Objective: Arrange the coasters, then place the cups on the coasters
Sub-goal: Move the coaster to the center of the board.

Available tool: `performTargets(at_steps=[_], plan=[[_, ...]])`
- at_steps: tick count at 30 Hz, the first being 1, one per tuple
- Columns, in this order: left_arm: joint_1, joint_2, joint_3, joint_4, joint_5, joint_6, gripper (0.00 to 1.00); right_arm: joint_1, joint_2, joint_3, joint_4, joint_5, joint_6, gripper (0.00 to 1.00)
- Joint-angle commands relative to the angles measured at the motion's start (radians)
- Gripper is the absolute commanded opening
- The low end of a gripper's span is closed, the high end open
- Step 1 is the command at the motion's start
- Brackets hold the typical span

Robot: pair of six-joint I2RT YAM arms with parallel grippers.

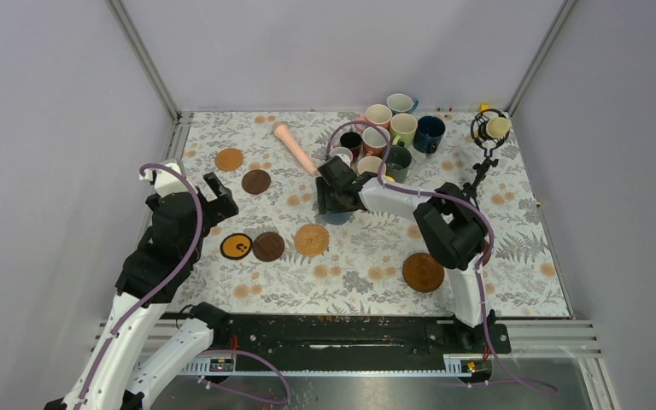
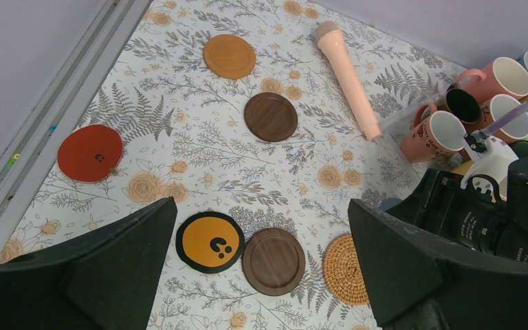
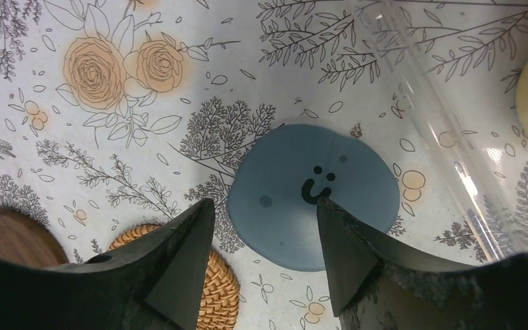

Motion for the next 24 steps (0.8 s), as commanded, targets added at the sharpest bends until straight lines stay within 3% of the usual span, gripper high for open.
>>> performTargets(at_steps=[1,18,21,24], plan=[[0.003,-0.008,-0.002,0.022,-0.008,-0.005,0.99,0.003,0.013,0.042,-0.015,0.027,0.034,0.63],[0.003,0.001,-0.003,0.025,0.0,-0.005,0.99,0.038,-0.273,-0.381,-0.032,-0.019,0.09,0.53],[0.004,-0.002,-0.004,0.025,-0.001,-0.006,0.99,0.042,-0.311,-0.403,-0.005,-0.019,0.116,0.54],[0.003,-0.002,-0.004,0.026,-0.003,-0.005,0.99,0.042,-0.305,-0.378,0.003,0.071,0.135,0.62]])
